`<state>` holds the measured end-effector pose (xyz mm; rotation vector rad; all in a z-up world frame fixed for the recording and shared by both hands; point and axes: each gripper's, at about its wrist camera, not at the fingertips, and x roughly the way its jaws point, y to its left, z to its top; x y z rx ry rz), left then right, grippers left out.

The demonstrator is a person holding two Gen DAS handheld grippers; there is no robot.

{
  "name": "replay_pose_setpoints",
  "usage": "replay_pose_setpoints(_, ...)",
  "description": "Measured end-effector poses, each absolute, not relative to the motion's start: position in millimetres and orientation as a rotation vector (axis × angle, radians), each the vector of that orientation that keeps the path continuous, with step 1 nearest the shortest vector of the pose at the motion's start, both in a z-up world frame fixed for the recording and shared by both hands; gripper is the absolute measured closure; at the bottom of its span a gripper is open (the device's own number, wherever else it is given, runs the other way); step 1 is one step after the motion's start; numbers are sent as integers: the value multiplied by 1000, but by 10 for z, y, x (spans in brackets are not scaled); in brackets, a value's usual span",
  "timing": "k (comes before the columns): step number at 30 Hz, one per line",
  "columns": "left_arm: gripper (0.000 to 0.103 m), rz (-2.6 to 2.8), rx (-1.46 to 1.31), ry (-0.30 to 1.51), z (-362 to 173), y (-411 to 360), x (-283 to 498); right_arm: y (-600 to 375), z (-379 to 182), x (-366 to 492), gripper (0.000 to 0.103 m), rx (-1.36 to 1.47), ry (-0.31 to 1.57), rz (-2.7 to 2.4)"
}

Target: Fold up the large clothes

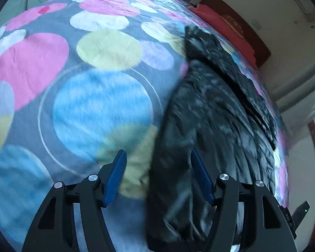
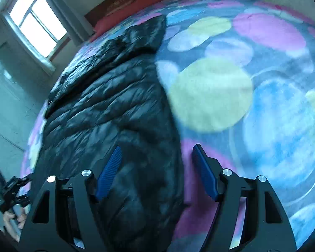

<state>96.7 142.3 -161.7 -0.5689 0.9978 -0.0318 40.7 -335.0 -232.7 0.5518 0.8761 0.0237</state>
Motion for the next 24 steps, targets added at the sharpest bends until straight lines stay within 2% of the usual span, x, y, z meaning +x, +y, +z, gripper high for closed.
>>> replay_pose_setpoints(4, 40, -114, -621, 1005, -1655, 1316, 878, -3235, -2318, 300, 37, 570, 874, 67)
replay_pose_setpoints(7, 41, -129, -626, 990, -1680, 1279, 849, -3205, -2332, 211, 48, 591, 877, 84)
replay_pose_setpoints(9, 47, -122, -654, 979, -1707, 1293, 869, -3226, -2350, 174, 57, 613, 875, 85)
replay_pose_setpoints(11, 60, -102, -689, 973, -1723, 1331, 882, -3245, -2365, 159, 68, 632, 880, 84)
replay_pose_setpoints(14, 72, -102, -713, 970, -1733, 1368, 860, -3269, -2375, 184, 75, 651, 887, 100)
replay_pose_setpoints(17, 77, -111, -734, 963, -1735, 1401, 832, -3297, -2390, 199, 84, 675, 886, 110)
replay_pose_setpoints(21, 74, -115, -731, 961, -1770, 1401, 811, -3331, -2407, 164, 84, 699, 883, 127)
replay_pose_setpoints(24, 74, -140, -720, 961, -1777, 1414, 818, -3348, -2427, 118, 74, 704, 883, 132)
